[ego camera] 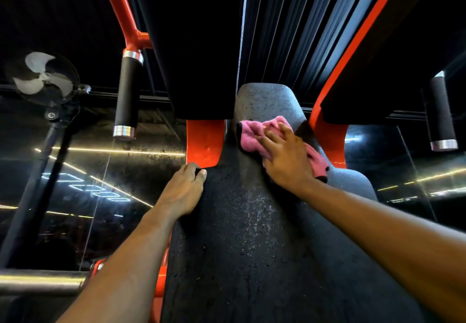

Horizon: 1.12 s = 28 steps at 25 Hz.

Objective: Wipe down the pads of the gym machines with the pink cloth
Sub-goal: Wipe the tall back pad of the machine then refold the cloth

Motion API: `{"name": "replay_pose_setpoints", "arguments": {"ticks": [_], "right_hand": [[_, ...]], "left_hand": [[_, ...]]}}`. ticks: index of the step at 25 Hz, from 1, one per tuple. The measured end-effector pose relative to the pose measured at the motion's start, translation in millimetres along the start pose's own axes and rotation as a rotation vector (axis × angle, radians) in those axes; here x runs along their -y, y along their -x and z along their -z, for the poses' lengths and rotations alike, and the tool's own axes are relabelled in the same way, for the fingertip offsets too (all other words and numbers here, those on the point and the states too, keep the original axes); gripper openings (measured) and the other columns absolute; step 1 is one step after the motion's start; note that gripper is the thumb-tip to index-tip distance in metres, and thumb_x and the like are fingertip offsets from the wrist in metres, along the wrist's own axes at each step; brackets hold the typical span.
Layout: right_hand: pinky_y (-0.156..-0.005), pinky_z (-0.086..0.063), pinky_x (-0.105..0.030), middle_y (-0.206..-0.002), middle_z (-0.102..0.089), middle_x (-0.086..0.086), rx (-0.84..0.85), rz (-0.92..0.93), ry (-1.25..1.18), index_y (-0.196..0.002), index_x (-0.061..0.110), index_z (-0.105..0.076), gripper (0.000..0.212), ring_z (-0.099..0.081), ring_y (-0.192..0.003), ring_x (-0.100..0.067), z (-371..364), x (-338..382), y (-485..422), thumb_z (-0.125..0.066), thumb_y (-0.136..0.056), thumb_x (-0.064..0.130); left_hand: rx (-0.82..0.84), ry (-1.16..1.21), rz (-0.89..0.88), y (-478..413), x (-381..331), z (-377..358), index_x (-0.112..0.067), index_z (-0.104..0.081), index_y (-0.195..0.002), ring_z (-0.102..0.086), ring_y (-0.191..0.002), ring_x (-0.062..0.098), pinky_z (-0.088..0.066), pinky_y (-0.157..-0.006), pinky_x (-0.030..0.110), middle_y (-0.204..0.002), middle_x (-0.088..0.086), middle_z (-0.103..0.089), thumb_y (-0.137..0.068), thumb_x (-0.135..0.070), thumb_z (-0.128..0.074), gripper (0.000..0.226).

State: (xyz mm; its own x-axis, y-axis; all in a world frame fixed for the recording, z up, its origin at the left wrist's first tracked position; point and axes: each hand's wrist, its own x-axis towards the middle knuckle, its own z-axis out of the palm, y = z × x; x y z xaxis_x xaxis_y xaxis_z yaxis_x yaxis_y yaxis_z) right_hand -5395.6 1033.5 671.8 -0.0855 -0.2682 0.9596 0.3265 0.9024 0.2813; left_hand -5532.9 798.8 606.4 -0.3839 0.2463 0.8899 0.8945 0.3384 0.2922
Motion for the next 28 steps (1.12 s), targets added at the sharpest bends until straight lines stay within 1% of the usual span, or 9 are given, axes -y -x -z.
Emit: {"name": "replay_pose_setpoints", "arguments": {"ticks": [2,4,6,8,11,14,19,25,28], "right_hand": [[-0.100,-0.047,-0.053,-0.152,-0.049,0.000,0.055,-0.006,0.022,-0.140,0.030,-0.055,0.058,-0.036,-0.143,-0.037,6.1,-10.0,1.7,-0.062,-0.083,0.031],[-0.103,-0.046,-0.053,-0.154,-0.046,-0.001,0.015,-0.198,0.030,-0.142,0.029,-0.053,0.059,-0.029,-0.147,-0.035,9.0,-16.7,-1.9,-0.062,-0.084,0.029],[-0.105,-0.045,-0.053,-0.153,-0.046,0.000,0.005,-0.136,0.060,-0.142,0.029,-0.053,0.058,-0.029,-0.147,-0.035,6.2,-24.6,5.3,-0.056,-0.084,0.036],[-0.106,-0.046,-0.054,-0.152,-0.048,0.005,0.080,-0.079,-0.024,-0.143,0.040,-0.049,0.061,-0.039,-0.141,-0.034,12.4,-48.1,12.2,-0.048,-0.082,0.041],[-0.096,-0.052,-0.055,-0.146,-0.052,0.008,0.021,-0.369,-0.164,-0.149,0.049,-0.034,0.069,-0.053,-0.128,-0.034,20.0,-63.8,18.2,-0.050,-0.084,0.036],[-0.100,-0.048,-0.049,-0.153,-0.046,0.009,-0.038,-0.253,0.038,-0.146,0.038,-0.046,0.056,-0.034,-0.141,-0.031,7.4,-31.9,31.3,-0.054,-0.091,0.037],[-0.096,-0.046,-0.045,-0.123,-0.062,0.003,-0.228,-0.225,0.050,-0.128,0.031,-0.059,0.032,-0.042,-0.126,-0.032,-9.8,-27.3,-46.5,-0.046,-0.098,0.034],[-0.101,-0.042,-0.048,-0.131,-0.061,-0.002,0.028,-0.552,-0.197,-0.130,0.038,-0.057,0.035,-0.049,-0.126,-0.035,-0.8,-54.1,-156.6,-0.045,-0.098,0.042],[-0.099,-0.039,-0.048,-0.130,-0.062,-0.004,-0.006,-0.367,-0.094,-0.136,0.035,-0.056,0.039,-0.047,-0.125,-0.038,1.3,-42.0,-132.8,-0.045,-0.099,0.039]], "left_hand": [[0.007,-0.027,0.010,-1.0,-1.3,-0.1,-0.013,-0.051,-0.128,-0.047,-0.124,0.025,-0.035,-0.102,0.037,-0.133,0.008,-0.052,-0.106,-0.037,-0.036,0.036],[0.008,-0.024,0.021,-2.1,-1.9,0.8,-0.013,-0.052,-0.129,-0.047,-0.124,0.025,-0.036,-0.105,0.039,-0.133,0.009,-0.052,-0.105,-0.038,-0.036,0.038],[0.000,-0.014,0.029,0.1,-3.7,-1.1,-0.013,-0.051,-0.131,-0.047,-0.124,0.025,-0.036,-0.104,0.039,-0.134,0.009,-0.051,-0.105,-0.039,-0.036,0.040],[-0.010,-0.028,0.033,1.2,-7.0,-2.9,-0.013,-0.051,-0.132,-0.047,-0.124,0.024,-0.035,-0.102,0.037,-0.134,0.008,-0.051,-0.105,-0.040,-0.036,0.041],[-0.032,-0.057,0.050,3.6,-11.3,-5.7,-0.011,-0.049,-0.131,-0.045,-0.125,0.027,-0.034,-0.101,0.038,-0.134,0.010,-0.050,-0.104,-0.042,-0.037,0.043],[-0.107,-0.086,0.041,5.4,-14.6,-12.3,-0.010,-0.050,-0.123,-0.047,-0.116,0.028,-0.035,-0.096,0.039,-0.128,0.011,-0.052,-0.103,-0.043,-0.038,0.040],[-0.254,-0.096,-0.022,1.9,-9.7,-21.8,-0.013,-0.048,-0.102,-0.052,-0.103,0.030,-0.041,-0.089,0.046,-0.110,0.012,-0.057,-0.102,-0.041,-0.037,0.031],[-0.243,-0.047,-0.055,0.5,0.7,-24.3,-0.018,-0.048,-0.095,-0.051,-0.096,0.024,-0.041,-0.085,0.044,-0.099,0.003,-0.054,-0.100,-0.045,-0.032,0.031],[-0.247,-0.051,-0.036,1.2,-2.1,-22.6,-0.016,-0.049,-0.096,-0.050,-0.098,0.027,-0.042,-0.087,0.047,-0.102,0.006,-0.055,-0.099,-0.045,-0.031,0.034]]}}
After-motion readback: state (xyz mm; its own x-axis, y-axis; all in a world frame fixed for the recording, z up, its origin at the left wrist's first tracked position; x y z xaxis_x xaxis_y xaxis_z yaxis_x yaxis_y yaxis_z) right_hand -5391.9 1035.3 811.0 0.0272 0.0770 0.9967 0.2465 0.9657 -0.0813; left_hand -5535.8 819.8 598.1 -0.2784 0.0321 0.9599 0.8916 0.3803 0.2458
